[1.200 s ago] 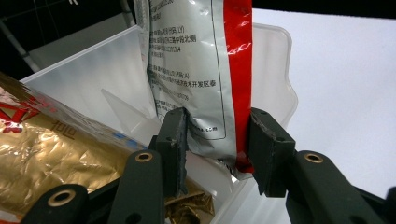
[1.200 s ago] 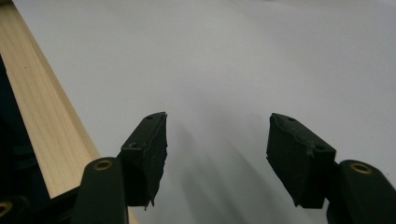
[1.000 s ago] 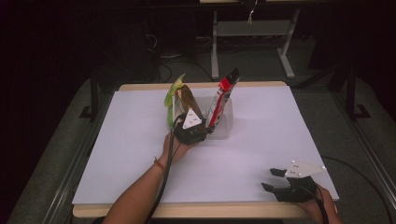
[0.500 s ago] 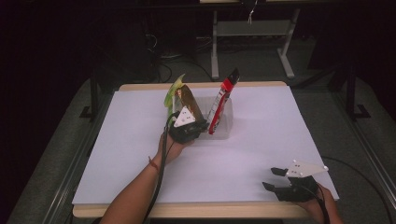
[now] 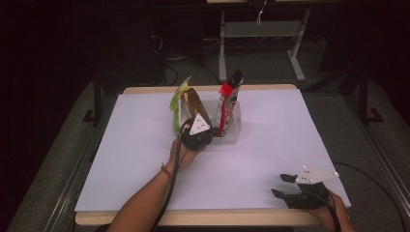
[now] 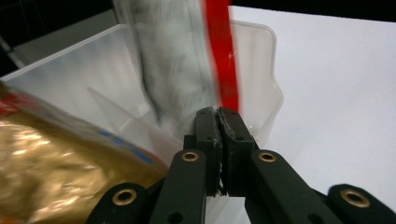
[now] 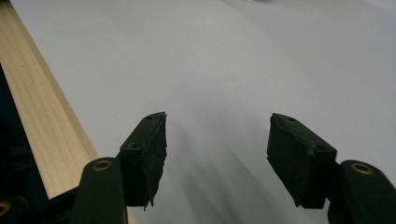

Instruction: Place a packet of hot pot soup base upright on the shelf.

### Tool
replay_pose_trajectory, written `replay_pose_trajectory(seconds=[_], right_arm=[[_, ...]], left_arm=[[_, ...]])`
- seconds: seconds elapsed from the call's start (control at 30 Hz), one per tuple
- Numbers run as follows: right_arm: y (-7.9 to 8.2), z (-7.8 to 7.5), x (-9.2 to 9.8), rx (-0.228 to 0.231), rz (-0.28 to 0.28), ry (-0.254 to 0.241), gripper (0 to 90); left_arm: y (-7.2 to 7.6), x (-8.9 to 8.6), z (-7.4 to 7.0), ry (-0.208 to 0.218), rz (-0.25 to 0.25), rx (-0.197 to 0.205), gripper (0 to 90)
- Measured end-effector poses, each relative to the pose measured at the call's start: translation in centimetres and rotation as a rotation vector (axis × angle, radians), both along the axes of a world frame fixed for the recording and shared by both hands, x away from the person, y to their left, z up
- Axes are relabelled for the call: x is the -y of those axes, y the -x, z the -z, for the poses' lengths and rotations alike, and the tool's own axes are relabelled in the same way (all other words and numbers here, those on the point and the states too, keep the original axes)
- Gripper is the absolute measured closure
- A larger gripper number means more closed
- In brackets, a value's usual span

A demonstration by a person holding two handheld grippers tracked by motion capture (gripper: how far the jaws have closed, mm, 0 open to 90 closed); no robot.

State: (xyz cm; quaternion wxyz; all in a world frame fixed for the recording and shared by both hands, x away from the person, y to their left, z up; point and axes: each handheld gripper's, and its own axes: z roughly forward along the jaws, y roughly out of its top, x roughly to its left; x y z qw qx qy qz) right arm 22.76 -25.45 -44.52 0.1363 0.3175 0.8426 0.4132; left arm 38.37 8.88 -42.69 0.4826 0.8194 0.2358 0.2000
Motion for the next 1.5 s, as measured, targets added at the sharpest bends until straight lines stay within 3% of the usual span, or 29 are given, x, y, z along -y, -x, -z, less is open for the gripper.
replay_pose_trajectory(seconds=[0.07,0.17,0.53,0.77,1.27,1.5], right_arm=[[0.0,0.0,0.0,0.001,0.001,0.004,36.9],[0.0,0.0,0.1,0.004,0.0,0.002,36.9],[0.1,-0.3,0.2,0.017,0.005,-0.006,37.3],[0.2,-0.6,0.3,0.036,0.008,-0.005,38.3],[0.4,-1.1,0.0,0.097,0.01,0.023,42.2],[0.4,-1.3,0.0,0.104,0.0,0.025,44.2]], left_arm=[[0.3,0.4,-0.1,-0.026,-0.008,0.016,86.9],[0.2,0.0,-0.2,0.003,0.004,-0.01,85.1],[0.5,-0.6,-1.3,0.023,0.041,0.002,79.2],[1.0,-1.2,-2.3,0.014,0.053,0.033,73.1],[2.0,-2.5,-3.7,-0.002,0.095,0.057,62.2],[1.9,-2.1,-3.7,-0.033,0.122,0.043,54.2]])
